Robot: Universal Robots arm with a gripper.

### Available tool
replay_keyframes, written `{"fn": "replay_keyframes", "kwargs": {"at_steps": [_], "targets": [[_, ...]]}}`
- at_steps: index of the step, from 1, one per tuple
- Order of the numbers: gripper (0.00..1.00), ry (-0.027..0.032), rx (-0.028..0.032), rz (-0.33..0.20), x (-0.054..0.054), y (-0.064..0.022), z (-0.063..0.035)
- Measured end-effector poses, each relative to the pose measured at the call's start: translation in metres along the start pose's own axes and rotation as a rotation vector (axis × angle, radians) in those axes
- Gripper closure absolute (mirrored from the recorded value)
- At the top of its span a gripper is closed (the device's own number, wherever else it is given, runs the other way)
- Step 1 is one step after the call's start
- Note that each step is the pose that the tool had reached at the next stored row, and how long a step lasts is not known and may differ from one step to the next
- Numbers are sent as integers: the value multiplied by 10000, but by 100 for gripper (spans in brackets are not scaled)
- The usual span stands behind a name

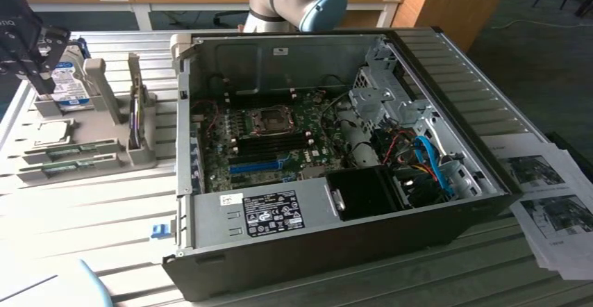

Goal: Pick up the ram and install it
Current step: 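Pick up the ram and move it above insertion slot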

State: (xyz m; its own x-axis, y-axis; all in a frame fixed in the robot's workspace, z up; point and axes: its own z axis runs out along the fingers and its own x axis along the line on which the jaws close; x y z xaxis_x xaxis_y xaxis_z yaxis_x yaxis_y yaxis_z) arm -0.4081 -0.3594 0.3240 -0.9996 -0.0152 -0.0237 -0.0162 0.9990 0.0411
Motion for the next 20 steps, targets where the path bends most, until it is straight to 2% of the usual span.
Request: {"fn": "replay_keyframes", "kwargs": {"at_steps": [20], "targets": [[91, 98, -55, -2350, 0, 0, 0]]}}
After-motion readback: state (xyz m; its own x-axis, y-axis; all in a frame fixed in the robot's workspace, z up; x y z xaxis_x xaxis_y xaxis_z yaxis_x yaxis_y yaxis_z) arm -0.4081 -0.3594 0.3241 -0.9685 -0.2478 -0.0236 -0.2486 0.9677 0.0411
